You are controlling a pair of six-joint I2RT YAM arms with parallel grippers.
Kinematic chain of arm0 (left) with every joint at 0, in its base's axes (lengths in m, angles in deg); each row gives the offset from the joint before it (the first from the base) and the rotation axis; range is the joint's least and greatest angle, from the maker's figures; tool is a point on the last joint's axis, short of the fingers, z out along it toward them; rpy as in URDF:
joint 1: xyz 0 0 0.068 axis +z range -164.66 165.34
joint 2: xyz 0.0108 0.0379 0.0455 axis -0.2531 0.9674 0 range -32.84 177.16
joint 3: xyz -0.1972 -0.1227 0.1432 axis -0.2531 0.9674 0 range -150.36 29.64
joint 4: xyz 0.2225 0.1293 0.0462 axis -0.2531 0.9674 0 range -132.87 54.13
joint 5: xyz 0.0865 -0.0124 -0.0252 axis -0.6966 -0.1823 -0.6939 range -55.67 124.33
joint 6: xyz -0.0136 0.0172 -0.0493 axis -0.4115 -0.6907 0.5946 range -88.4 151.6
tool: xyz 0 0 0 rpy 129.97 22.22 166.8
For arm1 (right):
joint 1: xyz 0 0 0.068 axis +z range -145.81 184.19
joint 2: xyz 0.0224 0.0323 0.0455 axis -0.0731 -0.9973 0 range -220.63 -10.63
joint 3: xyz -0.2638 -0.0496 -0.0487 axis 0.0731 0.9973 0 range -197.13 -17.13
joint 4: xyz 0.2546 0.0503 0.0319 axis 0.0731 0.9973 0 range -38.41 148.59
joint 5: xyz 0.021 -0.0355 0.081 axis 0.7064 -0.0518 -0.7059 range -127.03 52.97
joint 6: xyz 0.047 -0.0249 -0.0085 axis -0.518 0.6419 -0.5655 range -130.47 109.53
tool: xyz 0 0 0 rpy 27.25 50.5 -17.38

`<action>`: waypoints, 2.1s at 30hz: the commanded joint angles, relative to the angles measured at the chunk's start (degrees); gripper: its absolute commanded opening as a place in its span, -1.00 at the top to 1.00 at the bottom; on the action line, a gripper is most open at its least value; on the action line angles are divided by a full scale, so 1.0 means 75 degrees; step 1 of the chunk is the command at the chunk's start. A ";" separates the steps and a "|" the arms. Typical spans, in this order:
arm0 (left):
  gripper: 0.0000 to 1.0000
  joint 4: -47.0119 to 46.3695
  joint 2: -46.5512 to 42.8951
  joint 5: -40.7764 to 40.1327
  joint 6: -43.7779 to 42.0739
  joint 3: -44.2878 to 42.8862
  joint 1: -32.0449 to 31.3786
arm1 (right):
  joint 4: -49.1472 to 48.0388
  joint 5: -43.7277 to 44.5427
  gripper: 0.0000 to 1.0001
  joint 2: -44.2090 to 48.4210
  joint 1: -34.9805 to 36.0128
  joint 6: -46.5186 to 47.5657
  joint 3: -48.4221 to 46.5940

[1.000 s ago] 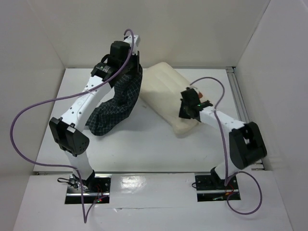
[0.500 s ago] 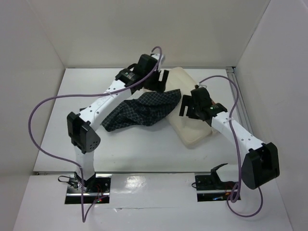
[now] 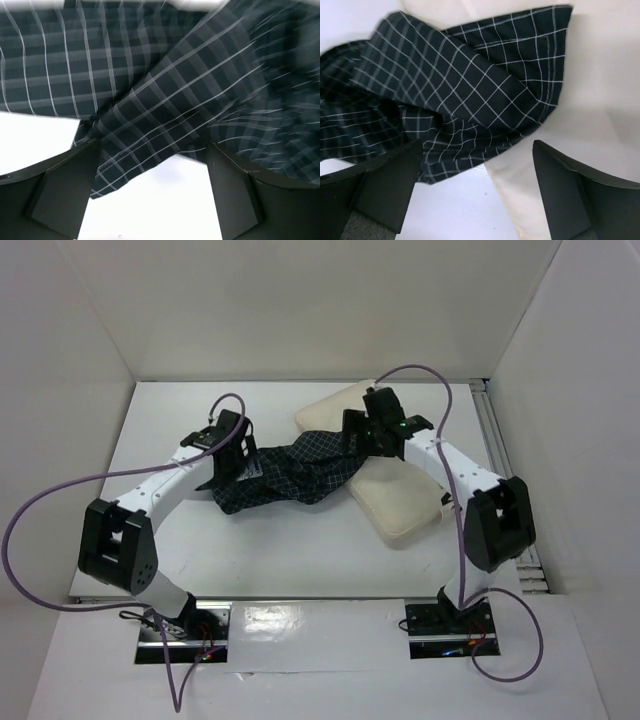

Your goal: Put the pillow into the pillowcase

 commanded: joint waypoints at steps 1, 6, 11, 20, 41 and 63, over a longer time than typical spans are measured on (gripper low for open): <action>-0.96 -0.0136 -0.0074 -0.0180 0.0742 0.0419 0.0014 | 0.0053 0.0200 -0.94 -0.0538 0.0175 0.0128 -0.0381; -0.62 -0.0453 0.0500 0.0487 0.0801 0.0655 0.0353 | -0.0359 0.0082 0.32 -0.1417 0.0093 -0.0293 -0.0615; 1.00 -0.0453 0.0583 0.0933 0.0298 -0.0257 0.1044 | -0.0567 0.0164 1.00 -0.1021 0.0093 -0.0307 -0.1306; 1.00 -0.0042 0.0348 0.1636 -0.0218 -0.4429 0.2731 | -0.1342 -0.1310 1.00 0.0840 -0.0165 0.0197 -0.2410; -0.38 -0.0864 -0.1423 0.2597 -0.0874 0.0397 0.1610 | -0.0335 -0.0093 -0.24 0.3315 -0.0670 0.0185 0.2783; -0.71 -0.1485 0.0651 0.1592 0.0203 0.0597 -0.1238 | -0.0744 0.0211 -0.78 0.2203 0.1675 -0.1571 0.2982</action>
